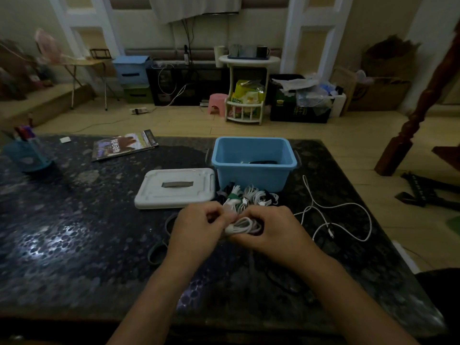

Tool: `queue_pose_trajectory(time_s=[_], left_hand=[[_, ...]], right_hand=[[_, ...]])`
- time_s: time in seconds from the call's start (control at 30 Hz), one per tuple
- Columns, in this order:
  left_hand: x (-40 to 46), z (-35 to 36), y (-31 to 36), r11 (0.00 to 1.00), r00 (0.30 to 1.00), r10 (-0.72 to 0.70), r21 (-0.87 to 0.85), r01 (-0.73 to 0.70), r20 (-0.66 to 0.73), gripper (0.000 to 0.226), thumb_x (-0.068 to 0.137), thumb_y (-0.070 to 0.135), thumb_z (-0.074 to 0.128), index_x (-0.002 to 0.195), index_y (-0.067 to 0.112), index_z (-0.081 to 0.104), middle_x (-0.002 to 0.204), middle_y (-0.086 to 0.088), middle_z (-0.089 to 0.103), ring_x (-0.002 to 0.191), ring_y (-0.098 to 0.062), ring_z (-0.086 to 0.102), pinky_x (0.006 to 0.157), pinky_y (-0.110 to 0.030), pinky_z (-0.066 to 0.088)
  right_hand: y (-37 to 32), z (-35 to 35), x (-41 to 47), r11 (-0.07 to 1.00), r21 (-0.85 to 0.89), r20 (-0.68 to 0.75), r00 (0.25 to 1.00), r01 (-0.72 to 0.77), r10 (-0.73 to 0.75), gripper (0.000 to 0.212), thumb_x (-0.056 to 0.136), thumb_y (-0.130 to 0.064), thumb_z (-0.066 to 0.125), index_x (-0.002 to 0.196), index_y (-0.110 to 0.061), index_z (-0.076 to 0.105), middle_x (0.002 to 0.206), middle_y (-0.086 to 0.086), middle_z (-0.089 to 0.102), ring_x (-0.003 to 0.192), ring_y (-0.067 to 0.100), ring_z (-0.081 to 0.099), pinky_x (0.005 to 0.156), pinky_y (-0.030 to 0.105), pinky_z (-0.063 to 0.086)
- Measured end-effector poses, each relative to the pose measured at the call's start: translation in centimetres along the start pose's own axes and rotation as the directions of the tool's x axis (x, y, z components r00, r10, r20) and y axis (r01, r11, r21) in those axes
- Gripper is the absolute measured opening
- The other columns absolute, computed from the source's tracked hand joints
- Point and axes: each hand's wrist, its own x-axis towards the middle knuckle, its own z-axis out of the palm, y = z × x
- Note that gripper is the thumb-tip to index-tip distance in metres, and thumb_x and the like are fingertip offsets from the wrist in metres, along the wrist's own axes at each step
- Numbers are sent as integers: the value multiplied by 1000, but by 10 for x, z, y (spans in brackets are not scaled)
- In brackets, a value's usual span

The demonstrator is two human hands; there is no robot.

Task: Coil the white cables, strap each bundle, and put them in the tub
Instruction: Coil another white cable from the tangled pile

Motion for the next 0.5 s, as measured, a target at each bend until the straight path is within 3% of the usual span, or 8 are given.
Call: queue_pose_trajectory(time_s=[0.17,0.33,0.5], left_hand=[[2,0,-3,999,1000,8,-34,-8,-3,32,86,32,73,57,24,62,52,14,57,52,-1,49,53,-17,37],[-1,-1,1,998,998,53,-40,-51,31,32,90,32,69,61,18,64,56,5,59,53,-2,49,53,-18,38],[-3,-3,-2,993,992,113,-34,-111,57,33,91,33,67,65,13,65,62,-4,61,57,-14,55,60,-35,45]], right_hand=[[0,-4,-2,997,58,4,999,-55,54,36,74,-48,82,96,-33,58,91,-14,75,84,-6,68,75,25,58],[-1,-2,-2,999,-3,-13,999,-43,43,26,78,-47,80,77,-32,58,74,-14,66,70,-2,62,60,14,44],[0,0,1,991,74,19,994,-109,108,27,77,-42,82,72,-26,62,67,-11,63,61,-2,56,54,13,40]])
